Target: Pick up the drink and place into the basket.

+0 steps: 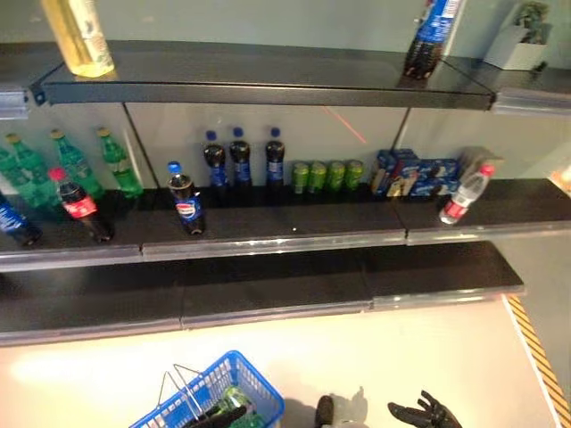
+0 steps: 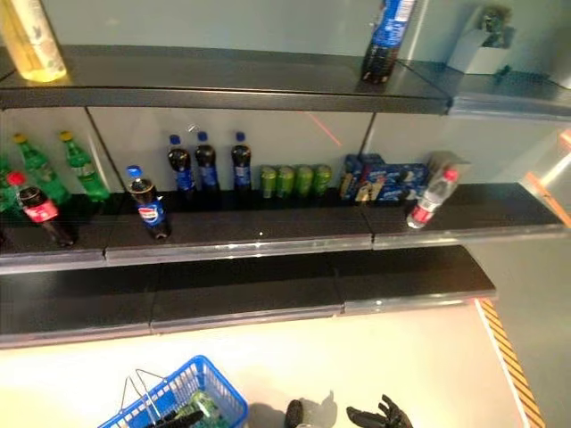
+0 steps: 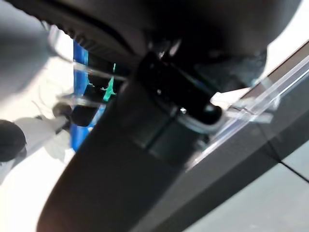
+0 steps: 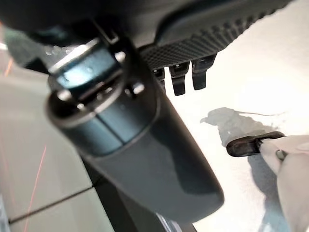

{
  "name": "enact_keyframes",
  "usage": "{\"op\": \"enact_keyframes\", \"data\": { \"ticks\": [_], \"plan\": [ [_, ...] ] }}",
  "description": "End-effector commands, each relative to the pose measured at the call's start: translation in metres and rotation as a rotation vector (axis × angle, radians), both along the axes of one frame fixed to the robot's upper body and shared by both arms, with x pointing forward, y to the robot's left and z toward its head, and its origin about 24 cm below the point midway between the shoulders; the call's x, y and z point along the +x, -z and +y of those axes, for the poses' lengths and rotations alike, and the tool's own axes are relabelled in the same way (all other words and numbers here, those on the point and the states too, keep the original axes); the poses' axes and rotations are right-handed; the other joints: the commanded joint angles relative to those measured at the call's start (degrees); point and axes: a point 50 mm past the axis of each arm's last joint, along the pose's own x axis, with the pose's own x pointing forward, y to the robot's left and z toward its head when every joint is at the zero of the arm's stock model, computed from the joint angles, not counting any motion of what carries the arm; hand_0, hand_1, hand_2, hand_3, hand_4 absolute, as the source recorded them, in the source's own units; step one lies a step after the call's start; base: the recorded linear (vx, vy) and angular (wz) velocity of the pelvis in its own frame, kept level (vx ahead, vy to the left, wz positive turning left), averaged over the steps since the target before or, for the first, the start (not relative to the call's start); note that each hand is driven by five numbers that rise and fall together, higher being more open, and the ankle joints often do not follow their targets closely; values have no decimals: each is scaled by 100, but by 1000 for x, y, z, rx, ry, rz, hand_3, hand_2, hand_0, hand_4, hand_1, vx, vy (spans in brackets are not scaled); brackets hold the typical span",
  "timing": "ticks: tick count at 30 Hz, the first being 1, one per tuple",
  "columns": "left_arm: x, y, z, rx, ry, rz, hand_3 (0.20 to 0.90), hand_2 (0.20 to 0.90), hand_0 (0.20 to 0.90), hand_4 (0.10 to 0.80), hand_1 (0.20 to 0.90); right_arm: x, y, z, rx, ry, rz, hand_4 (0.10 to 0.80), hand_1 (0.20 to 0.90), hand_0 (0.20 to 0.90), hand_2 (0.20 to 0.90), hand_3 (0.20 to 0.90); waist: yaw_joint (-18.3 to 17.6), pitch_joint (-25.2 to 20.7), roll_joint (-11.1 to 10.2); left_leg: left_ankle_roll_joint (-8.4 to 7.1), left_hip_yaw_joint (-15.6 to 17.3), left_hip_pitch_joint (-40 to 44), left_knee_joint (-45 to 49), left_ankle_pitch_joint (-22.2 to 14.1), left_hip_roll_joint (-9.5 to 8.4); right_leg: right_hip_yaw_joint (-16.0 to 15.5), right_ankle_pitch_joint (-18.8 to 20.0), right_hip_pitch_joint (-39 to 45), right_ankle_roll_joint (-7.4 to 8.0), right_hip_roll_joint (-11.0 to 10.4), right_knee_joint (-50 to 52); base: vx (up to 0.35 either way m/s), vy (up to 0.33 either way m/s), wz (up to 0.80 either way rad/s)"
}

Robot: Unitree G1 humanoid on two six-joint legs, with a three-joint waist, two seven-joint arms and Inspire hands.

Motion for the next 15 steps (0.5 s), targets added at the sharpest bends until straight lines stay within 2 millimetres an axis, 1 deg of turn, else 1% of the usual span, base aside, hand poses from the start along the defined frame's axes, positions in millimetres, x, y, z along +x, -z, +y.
{"op": "enact_keyframes", "data": {
  "ticks": [1,3,5,9,12,15],
  "plan": [
    [55,-21,20,57,1,-293,200,300,300,100,300,3,-3,-12,-7,3,17,800,900,900,900,900,23,6,218,112,-28,-805,-390,699,-430,-46,-942,1067,698,-282,107,40,33,10],
    [51,-18,19,68,20,-262,200,300,300,100,300,1,-1,-9,19,10,17,800,900,900,900,900,43,8,206,97,28,-798,-390,702,-440,-245,-942,1123,728,-349,126,37,38,13],
    [50,-18,20,70,30,-253,200,300,300,100,300,0,0,-7,35,0,14,800,900,900,900,900,61,4,200,95,15,-795,-390,675,-474,-363,-950,1159,748,-399,133,41,47,10],
    [50,-20,23,65,41,-256,200,300,300,100,300,0,0,-6,49,0,11,800,900,900,900,900,97,2,202,122,-29,-778,-390,643,-528,-436,-959,1174,781,-453,165,43,45,18],
    [51,-20,23,63,40,-262,200,300,300,100,300,1,1,-3,68,-13,14,800,900,900,900,900,127,30,198,130,-20,-739,-390,619,-535,-524,-985,1217,798,-488,192,43,24,-1],
    [51,-20,23,64,40,-262,200,300,300,100,300,1,2,1,92,-30,23,800,900,900,900,900,158,26,183,131,-32,-726,-390,627,-527,-542,-1011,1224,788,-484,222,42,0,1]
  ]
}}
